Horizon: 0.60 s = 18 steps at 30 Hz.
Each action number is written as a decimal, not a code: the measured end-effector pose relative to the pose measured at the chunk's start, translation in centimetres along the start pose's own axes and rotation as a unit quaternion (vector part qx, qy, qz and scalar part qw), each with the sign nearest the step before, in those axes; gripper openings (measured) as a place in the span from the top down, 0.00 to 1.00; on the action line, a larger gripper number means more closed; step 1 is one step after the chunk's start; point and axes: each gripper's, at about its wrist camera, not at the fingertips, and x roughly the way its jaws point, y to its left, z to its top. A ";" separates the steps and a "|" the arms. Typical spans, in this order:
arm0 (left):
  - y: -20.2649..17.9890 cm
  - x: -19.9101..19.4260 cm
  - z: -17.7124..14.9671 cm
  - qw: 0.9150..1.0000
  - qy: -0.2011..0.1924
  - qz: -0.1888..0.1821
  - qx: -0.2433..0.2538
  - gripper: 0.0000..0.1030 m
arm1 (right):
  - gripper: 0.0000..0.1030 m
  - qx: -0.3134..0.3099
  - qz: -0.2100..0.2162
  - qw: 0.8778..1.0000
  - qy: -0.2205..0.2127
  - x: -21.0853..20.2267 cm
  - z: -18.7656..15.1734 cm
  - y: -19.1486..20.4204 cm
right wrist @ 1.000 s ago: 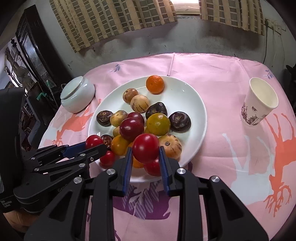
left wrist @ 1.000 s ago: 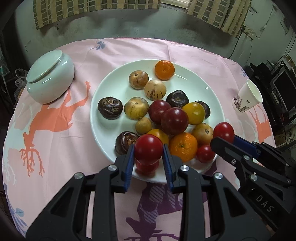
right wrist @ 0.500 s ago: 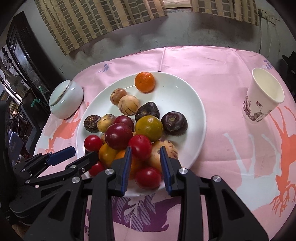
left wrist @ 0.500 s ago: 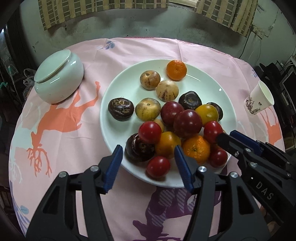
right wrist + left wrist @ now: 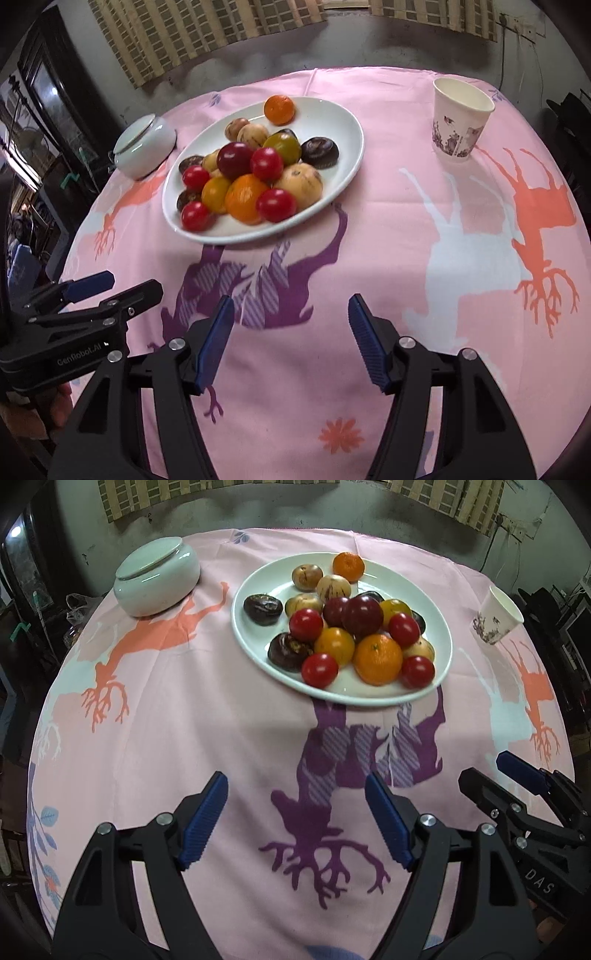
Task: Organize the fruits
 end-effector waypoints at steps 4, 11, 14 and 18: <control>0.3 -1.8 -2.3 1.000 -0.001 0.001 -0.008 0.18 | 0.31 0.002 -0.005 1.000 0.009 -1.5 -2.9 0.5; -0.3 -4.4 -5.4 1.000 0.002 0.005 0.012 0.12 | 0.06 -0.011 -0.039 0.999 0.011 -3.8 -6.3 1.0; -0.4 -5.1 -6.6 1.000 0.002 0.008 0.013 0.08 | 0.06 -0.014 -0.042 0.999 0.013 -4.7 -7.6 1.2; -0.4 -6.1 -8.0 1.000 0.005 -0.007 0.009 0.02 | 0.06 -0.020 -0.044 0.999 0.016 -5.5 -8.8 1.6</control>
